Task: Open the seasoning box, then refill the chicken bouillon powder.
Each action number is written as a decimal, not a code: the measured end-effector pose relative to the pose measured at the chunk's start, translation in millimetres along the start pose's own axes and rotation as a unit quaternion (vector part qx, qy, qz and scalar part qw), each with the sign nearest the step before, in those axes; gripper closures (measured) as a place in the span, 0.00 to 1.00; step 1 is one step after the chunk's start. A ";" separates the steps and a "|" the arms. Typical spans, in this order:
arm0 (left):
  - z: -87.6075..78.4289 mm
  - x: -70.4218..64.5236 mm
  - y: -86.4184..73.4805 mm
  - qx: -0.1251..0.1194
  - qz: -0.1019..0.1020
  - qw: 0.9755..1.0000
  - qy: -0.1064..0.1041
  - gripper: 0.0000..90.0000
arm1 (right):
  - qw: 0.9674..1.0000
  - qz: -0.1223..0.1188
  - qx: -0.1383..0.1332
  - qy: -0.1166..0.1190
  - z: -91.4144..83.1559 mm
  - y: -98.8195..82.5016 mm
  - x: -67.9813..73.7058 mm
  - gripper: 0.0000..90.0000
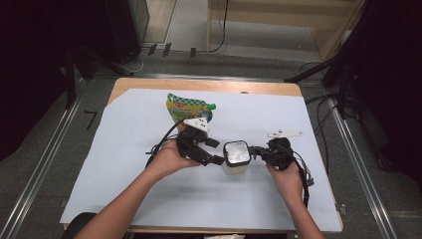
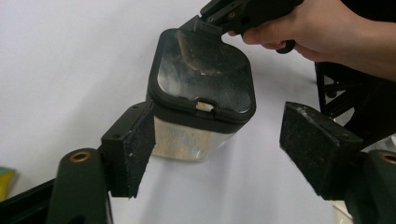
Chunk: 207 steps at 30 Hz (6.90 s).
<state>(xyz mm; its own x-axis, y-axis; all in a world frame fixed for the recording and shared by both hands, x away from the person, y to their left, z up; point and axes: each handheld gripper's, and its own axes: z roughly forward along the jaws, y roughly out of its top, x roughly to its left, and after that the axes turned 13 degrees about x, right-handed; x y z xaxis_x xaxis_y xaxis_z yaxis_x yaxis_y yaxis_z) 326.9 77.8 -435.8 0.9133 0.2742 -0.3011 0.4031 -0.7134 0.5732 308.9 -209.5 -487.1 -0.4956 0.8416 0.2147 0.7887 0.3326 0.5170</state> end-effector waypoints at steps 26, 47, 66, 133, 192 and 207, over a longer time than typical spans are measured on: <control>33.0 6.2 -16.1 0.044 0.040 0.998 0.037 0.15 | 1.000 -0.026 0.001 -0.005 15.6 -1.5 27.1 1.00; 28.3 0.6 -14.1 0.023 0.049 0.997 0.056 0.16 | 1.000 -0.029 -0.002 -0.005 15.4 -1.4 30.4 1.00; 19.5 -10.2 -3.0 -0.001 0.059 0.996 0.060 0.16 | 1.000 -0.029 -0.007 -0.005 15.4 -2.0 32.4 1.00; 22.0 -23.9 48.2 0.025 0.052 0.997 -0.060 0.83 | 0.999 -0.033 -0.023 0.028 -8.8 -15.9 42.7 1.00; -95.0 34.2 -39.9 -0.029 -0.070 0.996 0.038 0.54 | 0.975 -0.165 -0.016 0.145 -5.5 -38.8 137.4 0.47; -121.1 58.1 -59.3 -0.045 -0.094 0.992 0.069 0.50 | 0.972 -0.176 -0.010 0.154 -1.2 -37.2 143.6 0.49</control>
<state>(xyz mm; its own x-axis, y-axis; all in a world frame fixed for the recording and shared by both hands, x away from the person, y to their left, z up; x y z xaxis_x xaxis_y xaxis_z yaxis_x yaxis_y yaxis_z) 363.1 214.1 -395.0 0.8189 0.4859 -0.3055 0.5642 -0.5836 0.5840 208.0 -101.6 -474.5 -0.8211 0.5089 0.2585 0.5455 0.5661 0.6180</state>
